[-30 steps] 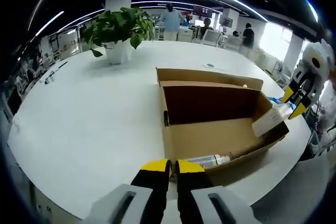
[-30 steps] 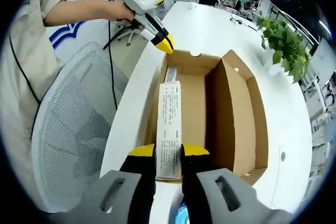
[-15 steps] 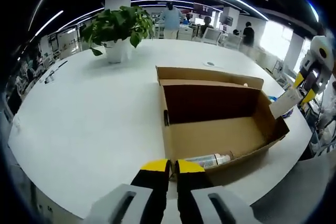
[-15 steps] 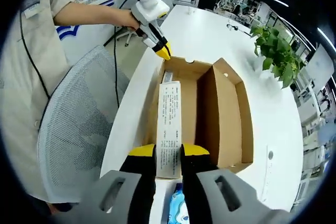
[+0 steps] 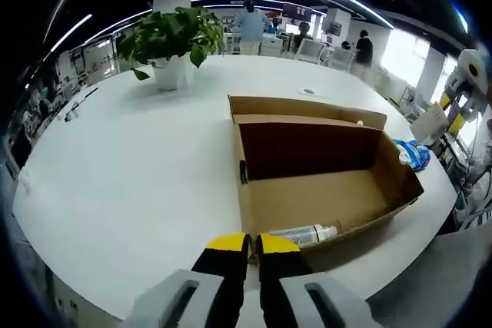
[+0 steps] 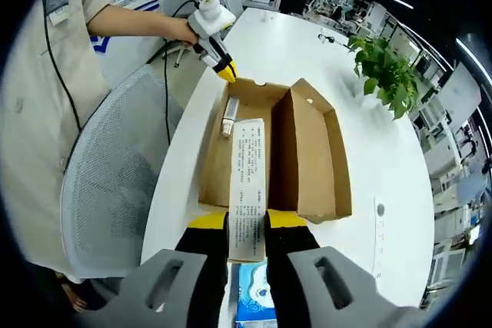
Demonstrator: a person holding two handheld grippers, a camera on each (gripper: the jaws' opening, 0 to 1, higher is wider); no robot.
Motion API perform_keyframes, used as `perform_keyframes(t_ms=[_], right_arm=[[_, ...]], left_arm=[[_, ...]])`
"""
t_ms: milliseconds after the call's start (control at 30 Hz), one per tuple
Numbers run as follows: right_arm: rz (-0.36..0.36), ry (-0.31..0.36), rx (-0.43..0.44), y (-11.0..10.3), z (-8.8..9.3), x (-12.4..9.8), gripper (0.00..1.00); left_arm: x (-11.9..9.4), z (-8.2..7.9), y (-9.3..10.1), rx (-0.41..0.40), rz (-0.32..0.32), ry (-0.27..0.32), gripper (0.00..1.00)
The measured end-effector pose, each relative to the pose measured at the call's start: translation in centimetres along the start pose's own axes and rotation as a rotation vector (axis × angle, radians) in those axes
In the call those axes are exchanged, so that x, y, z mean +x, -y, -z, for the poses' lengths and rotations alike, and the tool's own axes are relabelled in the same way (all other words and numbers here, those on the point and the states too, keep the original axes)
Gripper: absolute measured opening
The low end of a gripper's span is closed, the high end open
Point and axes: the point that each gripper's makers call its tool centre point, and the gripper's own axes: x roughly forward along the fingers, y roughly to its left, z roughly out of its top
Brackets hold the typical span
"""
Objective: Operate the shoe box by opening the lid, removing the specified soft item, and placing it in the target area until the item is outside and the box remains undamaged.
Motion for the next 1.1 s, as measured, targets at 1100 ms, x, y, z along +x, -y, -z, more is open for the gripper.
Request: perform_keyframes(t_ms=[1100], right_arm=[[0.11, -0.136, 0.101, 5.9, 11.2, -6.0, 0.15]], left_arm=[[0.2, -0.1, -0.1, 0.028, 0.004, -0.007, 0.04]])
